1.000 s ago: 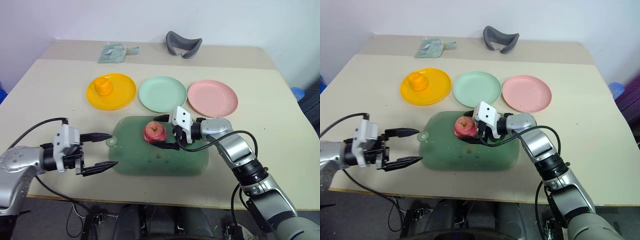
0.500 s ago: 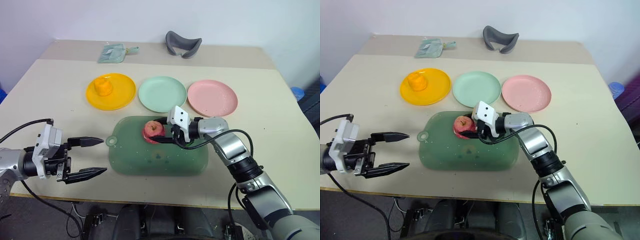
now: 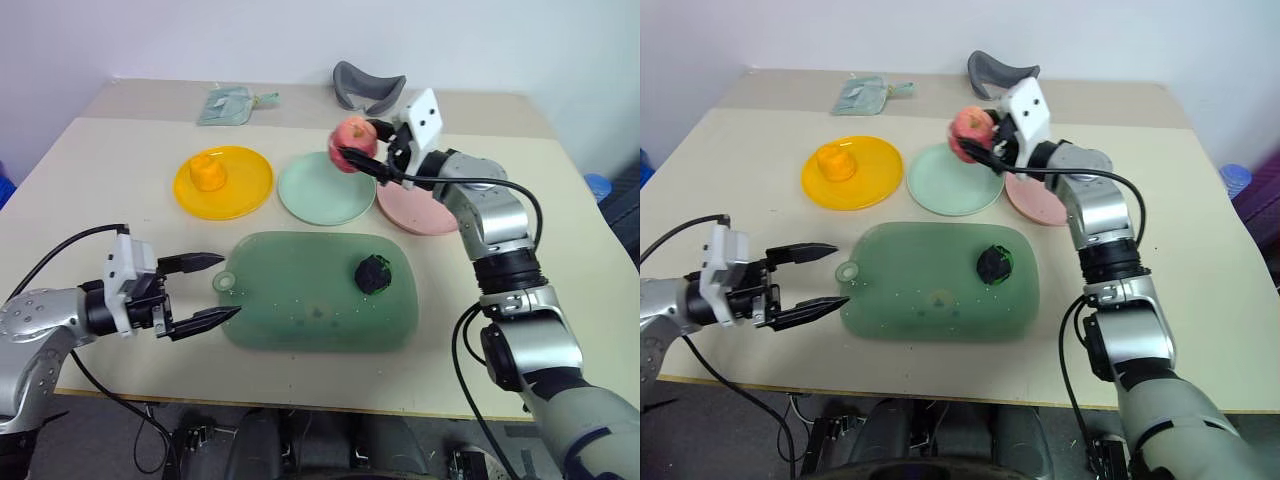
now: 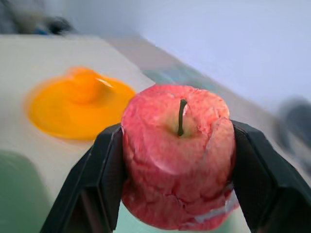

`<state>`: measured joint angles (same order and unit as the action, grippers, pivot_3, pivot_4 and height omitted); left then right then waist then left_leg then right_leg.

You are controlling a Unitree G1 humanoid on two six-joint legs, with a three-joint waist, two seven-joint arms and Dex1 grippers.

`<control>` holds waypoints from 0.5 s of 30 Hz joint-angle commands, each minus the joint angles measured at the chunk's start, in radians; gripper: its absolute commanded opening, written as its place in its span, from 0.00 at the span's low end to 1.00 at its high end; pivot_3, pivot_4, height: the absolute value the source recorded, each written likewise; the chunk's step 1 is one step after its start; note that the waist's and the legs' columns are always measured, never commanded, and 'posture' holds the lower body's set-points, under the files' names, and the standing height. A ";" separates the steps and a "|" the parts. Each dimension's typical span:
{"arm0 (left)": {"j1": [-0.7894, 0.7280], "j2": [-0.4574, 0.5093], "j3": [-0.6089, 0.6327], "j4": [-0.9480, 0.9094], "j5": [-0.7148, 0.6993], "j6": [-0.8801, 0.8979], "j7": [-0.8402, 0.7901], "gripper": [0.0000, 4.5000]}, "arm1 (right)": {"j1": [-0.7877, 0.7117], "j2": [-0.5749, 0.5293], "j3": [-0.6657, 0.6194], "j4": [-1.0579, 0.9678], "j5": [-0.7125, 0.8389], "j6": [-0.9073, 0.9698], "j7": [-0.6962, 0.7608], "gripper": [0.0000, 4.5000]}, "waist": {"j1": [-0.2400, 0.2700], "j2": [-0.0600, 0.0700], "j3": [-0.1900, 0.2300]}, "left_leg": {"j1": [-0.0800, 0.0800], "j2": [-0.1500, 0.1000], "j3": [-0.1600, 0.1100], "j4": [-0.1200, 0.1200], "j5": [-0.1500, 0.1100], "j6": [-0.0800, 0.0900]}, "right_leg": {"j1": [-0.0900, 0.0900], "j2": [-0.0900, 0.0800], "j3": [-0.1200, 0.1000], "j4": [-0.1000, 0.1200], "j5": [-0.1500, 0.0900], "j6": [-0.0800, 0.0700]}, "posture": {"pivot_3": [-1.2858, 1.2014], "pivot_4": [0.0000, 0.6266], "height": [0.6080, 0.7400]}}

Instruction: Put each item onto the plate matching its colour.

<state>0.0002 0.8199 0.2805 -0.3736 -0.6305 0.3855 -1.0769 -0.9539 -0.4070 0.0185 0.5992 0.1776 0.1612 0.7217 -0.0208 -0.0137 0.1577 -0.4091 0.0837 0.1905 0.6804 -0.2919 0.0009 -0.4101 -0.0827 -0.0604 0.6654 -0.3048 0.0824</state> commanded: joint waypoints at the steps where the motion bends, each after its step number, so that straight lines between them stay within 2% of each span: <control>1: -0.030 -0.012 -0.024 -0.028 0.014 -0.004 0.035 1.00 | -0.081 -0.036 -0.048 0.161 -0.035 -0.097 -0.054 0.54 | -0.003 0.001 0.001 | 0.000 0.000 0.000 0.000 0.000 0.000 | -0.001 0.000 0.001 0.000 0.000 0.000 | 0.52 0.24 1.00; 9: -0.049 -0.021 -0.048 -0.012 0.037 -0.028 0.049 1.00 | -0.153 -0.048 -0.067 0.498 -0.085 -0.212 -0.130 0.54 | -0.029 0.003 0.002 | 0.000 0.001 0.000 -0.002 0.000 0.000 | -0.002 0.001 0.002 0.000 0.000 0.000 | 0.52 0.24 1.00; 13: -0.043 -0.020 -0.042 -0.012 0.032 -0.031 0.045 1.00 | -0.167 -0.050 -0.078 0.541 -0.090 -0.233 -0.131 0.96 | -0.028 0.005 0.003 | 0.000 0.001 0.000 -0.002 0.000 0.000 | -0.002 0.001 0.002 0.000 0.000 0.000 | 0.52 0.24 1.00; 15: -0.036 -0.021 -0.040 -0.015 0.029 -0.033 0.042 1.00 | -0.166 -0.054 -0.084 0.539 -0.088 -0.244 -0.127 0.99 | -0.027 0.006 0.003 | 0.000 0.001 0.000 -0.002 0.000 0.000 | -0.002 0.001 0.002 0.000 0.000 0.000 | 0.52 0.24 1.00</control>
<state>-0.0412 0.8001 0.2187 -0.3725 -0.5977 0.3731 -1.0312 -1.0747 -0.4448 -0.0422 1.1599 0.0845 -0.0503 0.5947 -0.0481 -0.0082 0.1611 -0.4091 0.0844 0.1908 0.6787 -0.2916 0.0005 -0.4121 -0.0822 -0.0581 0.6657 -0.3048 0.0827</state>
